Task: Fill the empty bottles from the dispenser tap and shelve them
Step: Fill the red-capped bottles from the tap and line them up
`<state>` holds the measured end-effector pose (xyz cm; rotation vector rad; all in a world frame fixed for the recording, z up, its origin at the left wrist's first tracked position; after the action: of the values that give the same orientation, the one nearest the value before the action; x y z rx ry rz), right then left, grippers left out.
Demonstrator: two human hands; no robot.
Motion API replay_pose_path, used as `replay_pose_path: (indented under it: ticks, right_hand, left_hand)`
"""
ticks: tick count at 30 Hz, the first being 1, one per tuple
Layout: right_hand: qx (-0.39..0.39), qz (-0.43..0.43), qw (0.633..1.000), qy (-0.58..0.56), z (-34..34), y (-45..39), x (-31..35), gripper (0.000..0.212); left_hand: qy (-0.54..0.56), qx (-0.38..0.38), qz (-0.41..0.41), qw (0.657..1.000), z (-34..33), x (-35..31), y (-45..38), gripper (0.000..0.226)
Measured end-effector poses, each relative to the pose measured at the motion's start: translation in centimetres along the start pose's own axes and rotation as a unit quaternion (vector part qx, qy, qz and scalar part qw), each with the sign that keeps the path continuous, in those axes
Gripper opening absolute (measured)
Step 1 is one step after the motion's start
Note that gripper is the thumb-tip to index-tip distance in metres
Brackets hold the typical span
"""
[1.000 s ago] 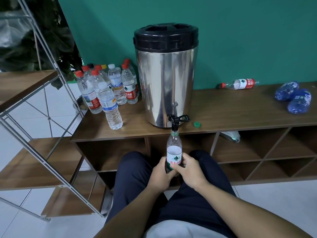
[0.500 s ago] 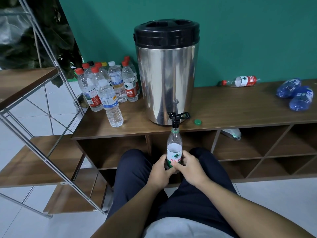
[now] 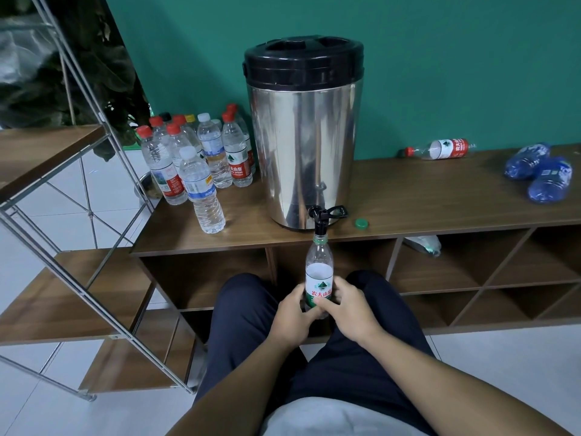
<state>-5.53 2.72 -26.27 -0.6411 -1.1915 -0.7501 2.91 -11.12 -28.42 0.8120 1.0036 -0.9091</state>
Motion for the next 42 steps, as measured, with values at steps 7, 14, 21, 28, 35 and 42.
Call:
replay_pose_path:
  ticks: [7, 14, 21, 28, 35, 42]
  right_hand:
    - [-0.001, 0.0, 1.0, 0.003, 0.04, 0.08, 0.12, 0.04]
    - [-0.002, 0.0, 1.0, 0.008, 0.07, 0.17, 0.27, 0.041]
    - [-0.006, 0.0, 1.0, 0.011, 0.13, 0.2, 0.34, 0.039]
    - [-0.007, 0.005, 1.0, 0.01, 0.15, 0.15, 0.2, 0.04]
    - [-0.008, 0.005, 1.0, 0.003, 0.12, 0.18, 0.19, 0.041]
    - [-0.009, 0.006, 1.0, 0.004, 0.15, 0.21, 0.25, 0.041]
  left_hand:
    - [0.007, -0.002, 0.0, 1.0, 0.01, 0.06, -0.07, 0.04]
    - [-0.003, -0.003, 0.0, 1.0, -0.01, 0.13, -0.11, 0.04]
    - [-0.001, -0.004, 0.001, 1.0, -0.08, 0.28, -0.24, 0.042]
    - [0.002, -0.002, 0.001, 1.0, -0.06, 0.15, -0.09, 0.04]
    - [0.0, -0.002, 0.002, 1.0, 0.0, 0.17, -0.03, 0.039]
    - [0.006, -0.005, -0.002, 1.0, 0.06, -0.13, 0.17, 0.037]
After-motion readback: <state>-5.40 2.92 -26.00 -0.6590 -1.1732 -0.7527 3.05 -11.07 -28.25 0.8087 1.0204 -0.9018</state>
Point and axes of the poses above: each hand's wrist, its own y-axis away from the middle knuckle, its own z-axis out of the back of the hand, x = y × z, the point moved 6 cm from there along -y, towards the middle knuckle, and after that the axes turned 6 degrees about z, right-handed, at the moved point
